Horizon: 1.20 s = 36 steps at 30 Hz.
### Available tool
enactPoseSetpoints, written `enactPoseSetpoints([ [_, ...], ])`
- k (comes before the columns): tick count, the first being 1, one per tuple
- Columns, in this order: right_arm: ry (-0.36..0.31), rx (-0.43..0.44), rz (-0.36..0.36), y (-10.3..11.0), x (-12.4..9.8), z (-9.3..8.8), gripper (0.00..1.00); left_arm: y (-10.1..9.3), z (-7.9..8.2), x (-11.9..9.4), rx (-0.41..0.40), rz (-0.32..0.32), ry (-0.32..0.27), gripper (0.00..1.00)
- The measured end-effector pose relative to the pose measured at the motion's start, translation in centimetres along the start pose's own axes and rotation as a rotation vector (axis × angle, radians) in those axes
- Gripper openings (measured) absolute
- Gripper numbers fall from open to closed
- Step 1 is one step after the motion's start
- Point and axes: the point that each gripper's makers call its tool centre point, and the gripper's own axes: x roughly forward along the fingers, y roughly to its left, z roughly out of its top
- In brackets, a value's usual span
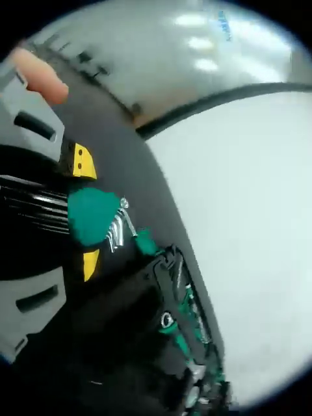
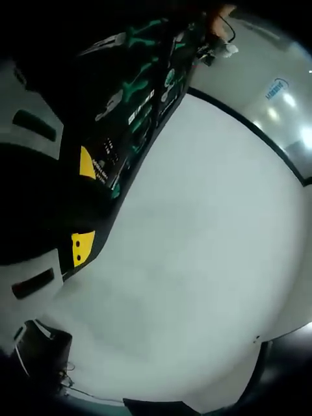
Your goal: Pick up the tools and put them into their designated positions in the toolbox.
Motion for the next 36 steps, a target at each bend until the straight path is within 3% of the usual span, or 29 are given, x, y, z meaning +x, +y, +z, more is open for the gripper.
enactPoseSetpoints([
  [2,-0.002,0.002,0.002,0.0,0.0,0.0,0.26,0.9,1.7,-1.3,-0.027,0.028,-0.076,0.32],
  [5,-0.006,0.004,0.001,0.0,0.0,0.1,0.26,0.8,5.3,-3.0,0.004,0.009,-0.166,0.32],
  [7,-0.010,0.006,-0.001,0.0,0.0,0.1,0.26,0.2,8.1,-5.4,0.032,-0.023,-0.242,0.32],
  [9,-0.014,0.006,-0.003,-0.1,0.0,0.2,0.26,-1.8,10.5,-7.3,0.068,-0.103,-0.284,0.32],
  [10,-0.014,0.006,-0.003,-0.1,0.0,0.2,0.26,-4.0,11.9,-8.7,0.077,-0.174,-0.311,0.32],
  [13,-0.020,0.009,-0.008,-0.2,0.0,0.3,0.26,-8.4,13.4,-11.4,0.165,-0.272,-0.340,0.32],
  [19,-0.033,0.031,-0.019,-0.7,-0.2,0.4,0.26,-15.7,15.6,-14.7,0.222,-0.386,-0.385,0.32],
  [22,-0.042,0.055,-0.031,-1.2,-0.3,0.5,0.26,-17.7,16.6,-15.4,0.284,-0.384,-0.416,0.32],
  [25,-0.039,0.077,-0.032,-1.4,-0.3,0.3,0.26,-17.9,17.6,-15.8,0.196,-0.404,-0.436,0.32],
  [30,-0.049,0.090,-0.037,-1.5,-0.4,0.5,0.26,-14.0,19.3,-15.7,0.058,-0.358,-0.433,0.32],
  [34,-0.056,0.094,-0.033,-1.5,-0.5,0.7,0.26,-11.4,19.1,-15.0,0.064,-0.341,-0.396,0.32],
  [36,-0.059,0.096,-0.033,-1.5,-0.5,0.7,0.26,-11.4,18.7,-15.0,0.188,-0.361,-0.408,0.32],
])
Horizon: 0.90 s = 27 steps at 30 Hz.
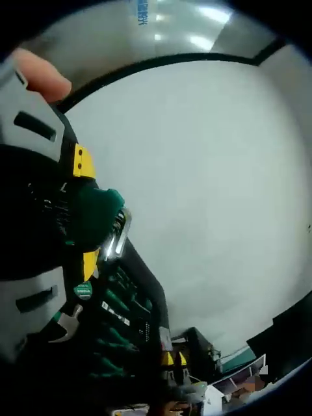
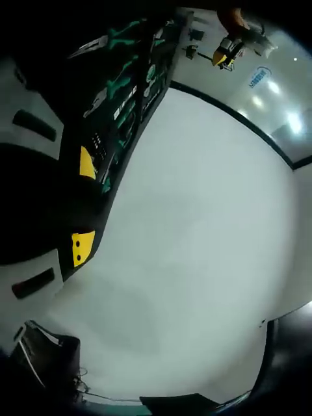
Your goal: Pick up the tools and put them into their designated positions in the toolbox.
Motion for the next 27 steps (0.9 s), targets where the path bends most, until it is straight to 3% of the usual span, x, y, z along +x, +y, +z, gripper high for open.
enactPoseSetpoints([
  [2,0.000,0.001,0.000,0.0,0.0,0.0,0.26,-0.6,-1.4,0.7,0.092,-0.062,0.039,0.32],
  [4,-0.001,0.002,0.001,0.0,0.0,0.0,0.26,-2.0,-4.3,1.6,0.125,-0.164,0.152,0.32],
  [6,-0.002,0.001,0.003,0.1,0.0,0.1,0.26,-4.6,-6.5,2.0,0.164,-0.313,0.223,0.32],
  [9,0.003,-0.005,0.003,0.2,0.0,0.0,0.26,-7.1,-8.5,2.3,0.187,-0.462,0.293,0.32],
  [10,0.003,-0.005,0.001,0.1,0.0,0.0,0.26,-8.0,-8.5,2.7,0.255,-0.515,0.268,0.32],
  [12,0.006,-0.003,-0.002,0.1,0.0,-0.1,0.26,-9.1,-9.3,2.7,0.215,-0.592,0.322,0.32],
  [13,0.010,-0.003,-0.001,0.1,0.0,-0.2,0.26,-9.3,-8.4,3.0,0.151,-0.591,0.296,0.30],
  [14,0.011,-0.003,-0.002,0.0,0.0,-0.2,0.26,-9.2,-8.2,2.8,0.155,-0.594,0.297,0.25],
  [15,0.012,-0.002,-0.001,0.0,0.0,-0.2,0.26,-8.4,-7.7,3.7,0.183,-0.535,0.276,0.17],
  [16,0.012,-0.001,-0.001,0.0,0.0,-0.2,0.26,-7.6,-7.7,3.8,0.214,-0.506,0.290,0.16],
  [17,0.012,-0.001,-0.001,0.0,-0.1,-0.2,0.26,-7.3,-7.7,3.4,0.193,-0.505,0.303,0.16],
  [18,0.013,0.000,0.000,0.0,0.0,-0.2,0.26,-6.4,-8.7,3.5,0.117,-0.457,0.347,0.16],
  [19,0.014,0.000,0.001,0.0,0.0,-0.3,0.26,-6.6,-9.2,3.0,0.038,-0.455,0.373,0.16],
  [20,0.016,-0.001,0.002,0.0,0.0,-0.3,0.26,-6.9,-9.4,2.5,0.031,-0.482,0.377,0.16],
  [21,0.015,-0.002,0.002,0.1,0.0,-0.3,0.26,-7.0,-10.7,1.7,-0.005,-0.482,0.448,0.15],
  [22,0.013,-0.002,0.003,0.1,-0.1,-0.2,0.26,-6.9,-11.6,1.0,0.009,-0.480,0.495,0.15],
  [23,0.012,-0.002,0.003,0.1,-0.1,-0.2,0.26,-7.3,-11.0,0.9,-0.092,-0.482,0.454,0.13],
  [24,0.013,-0.003,0.005,0.2,-0.1,-0.2,0.26,-7.4,-11.1,0.4,-0.126,-0.494,0.487,0.13],
  [25,0.013,-0.004,0.006,0.2,0.0,-0.2,0.26,-7.4,-10.7,0.4,-0.204,-0.474,0.471,0.13],
  [27,0.013,-0.005,0.008,0.2,0.0,-0.2,0.26,-7.2,-10.6,0.2,-0.223,-0.447,0.480,0.13],
])
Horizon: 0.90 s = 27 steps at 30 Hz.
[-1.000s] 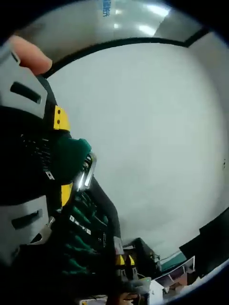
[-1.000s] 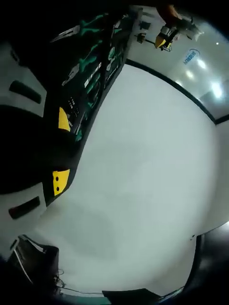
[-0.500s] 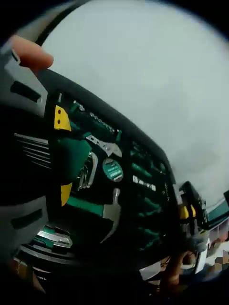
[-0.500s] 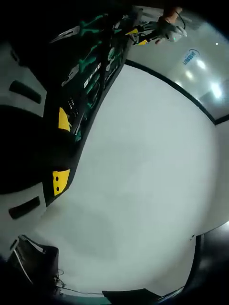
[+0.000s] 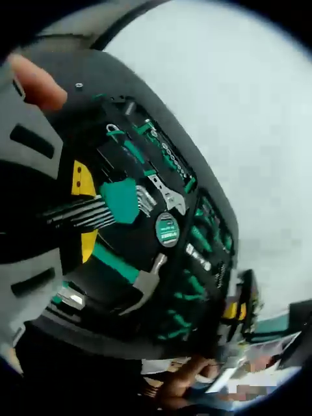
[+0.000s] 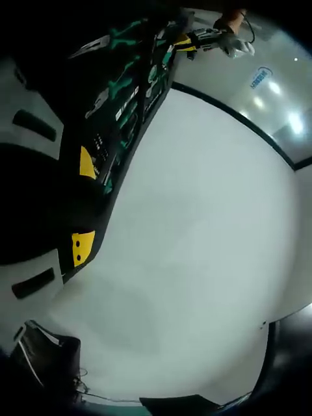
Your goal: Pick up the tools and put them into their designated positions in the toolbox.
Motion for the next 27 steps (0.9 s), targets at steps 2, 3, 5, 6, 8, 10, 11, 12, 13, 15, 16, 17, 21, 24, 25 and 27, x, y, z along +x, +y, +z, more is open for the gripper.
enactPoseSetpoints([
  [2,0.001,-0.002,0.001,0.0,-0.1,0.0,0.26,-0.2,-0.4,-0.1,0.034,0.033,0.025,0.13],
  [3,0.004,-0.004,0.000,0.0,-0.1,0.0,0.26,0.8,-1.4,0.1,0.056,0.094,0.089,0.14],
  [5,0.005,-0.002,0.000,0.0,-0.1,-0.1,0.26,1.9,-2.7,-0.4,0.171,0.170,0.189,0.18],
  [6,0.006,-0.002,-0.001,0.0,-0.1,-0.1,0.26,2.0,-1.9,-0.1,0.111,0.159,0.148,0.20],
  [8,0.006,-0.003,-0.002,0.0,0.0,-0.1,0.26,2.3,-2.7,0.2,-0.042,0.119,0.207,0.23],
  [10,0.007,-0.002,-0.002,0.0,0.0,-0.1,0.26,2.2,-2.6,0.2,0.007,0.080,0.186,0.23],
  [11,0.008,-0.002,-0.002,-0.1,-0.1,-0.1,0.26,2.2,-2.5,0.2,0.004,0.062,0.180,0.23],
  [12,0.009,-0.001,-0.001,-0.1,-0.1,-0.2,0.26,2.5,-2.3,0.0,-0.044,0.027,0.158,0.20],
  [13,0.010,-0.001,0.000,0.0,0.0,-0.2,0.26,2.7,-2.0,-0.1,-0.080,0.026,0.132,0.12],
  [15,0.011,-0.001,0.004,0.0,0.0,-0.2,0.26,2.8,-1.5,-0.4,-0.226,-0.012,0.105,0.05],
  [16,0.011,-0.003,0.005,0.0,0.0,-0.2,0.26,3.2,-1.7,0.0,-0.211,0.019,0.090,0.05],
  [17,0.010,-0.004,0.006,0.1,0.1,-0.2,0.26,3.7,-2.1,0.1,-0.165,0.038,0.113,0.05],
  [21,0.006,0.000,0.003,0.0,0.1,-0.1,0.26,6.4,-3.0,-0.1,-0.059,0.216,0.180,0.05],
  [24,0.008,0.000,0.004,0.0,0.0,-0.1,0.26,7.1,-3.0,0.8,-0.045,0.284,0.170,0.04],
  [25,0.008,-0.001,0.005,0.0,0.1,-0.1,0.26,6.9,-2.6,1.1,-0.023,0.271,0.153,0.04],
  [27,0.007,-0.003,0.004,0.1,0.1,-0.1,0.26,7.4,-2.5,1.2,-0.073,0.302,0.142,0.04],
])
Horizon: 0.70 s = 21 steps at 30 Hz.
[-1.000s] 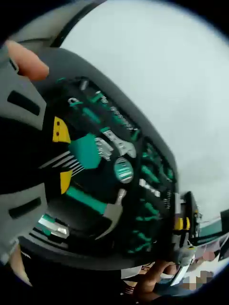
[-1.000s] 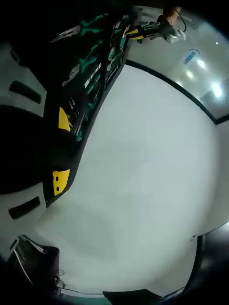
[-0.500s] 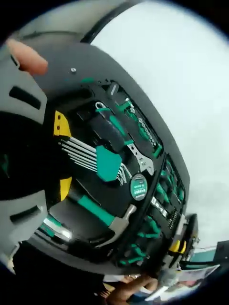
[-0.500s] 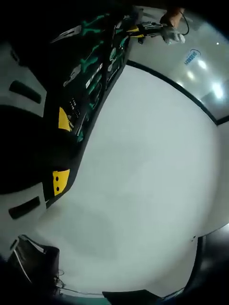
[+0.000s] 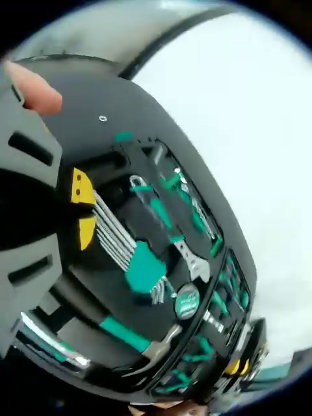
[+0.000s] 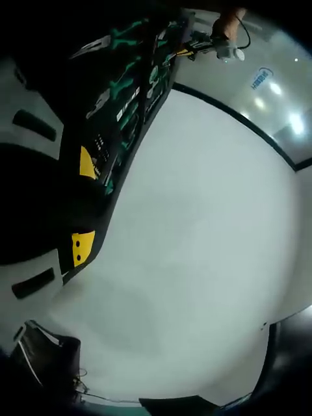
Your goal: Pick up the tools and put them into their designated positions in the toolbox.
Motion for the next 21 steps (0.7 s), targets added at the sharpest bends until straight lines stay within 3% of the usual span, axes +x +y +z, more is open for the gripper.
enactPoseSetpoints([
  [3,0.002,0.003,-0.001,-0.1,0.0,-0.1,0.26,-0.5,0.1,-0.3,-0.002,-0.032,-0.020,0.04],
  [4,0.003,0.003,-0.001,-0.1,0.0,-0.1,0.26,-0.8,0.2,-0.7,-0.050,-0.050,-0.030,0.04],
  [6,0.002,0.003,-0.002,-0.1,0.0,-0.1,0.26,-2.5,1.7,-2.0,-0.174,-0.129,-0.152,0.03],
  [7,0.002,0.002,-0.003,-0.1,0.0,-0.1,0.26,-3.3,2.3,-2.5,-0.228,-0.138,-0.209,0.03],
  [9,0.001,0.002,-0.001,-0.1,0.0,0.0,0.26,-3.3,3.0,-1.7,-0.123,-0.089,-0.231,0.03],
  [11,0.001,-0.001,0.002,0.1,0.0,0.0,0.26,-4.7,4.1,-1.5,-0.045,-0.105,-0.281,0.03],
  [12,0.001,-0.002,0.004,0.1,0.0,0.0,0.26,-6.4,4.5,-1.4,-0.100,-0.153,-0.311,0.03],
  [13,0.001,-0.004,0.005,0.1,0.0,0.0,0.26,-6.8,4.5,-1.1,-0.128,-0.175,-0.298,0.02],
  [15,0.002,-0.004,0.005,0.1,0.0,0.0,0.26,-5.9,3.3,0.1,-0.088,-0.107,-0.218,0.00],
  [16,0.004,-0.004,0.004,0.1,0.0,-0.1,0.26,-6.0,4.1,0.6,-0.067,-0.096,-0.301,0.00],
  [19,0.007,-0.001,-0.001,0.0,0.0,-0.1,0.26,-6.2,3.8,0.6,-0.056,-0.090,-0.292,0.00],
  [20,0.007,0.000,-0.002,0.0,0.0,-0.1,0.26,-6.1,3.8,0.6,-0.016,-0.066,-0.287,0.00],
  [21,0.006,-0.002,-0.003,0.0,0.0,-0.1,0.26,-6.1,3.9,0.5,0.081,-0.028,-0.291,0.00],
])
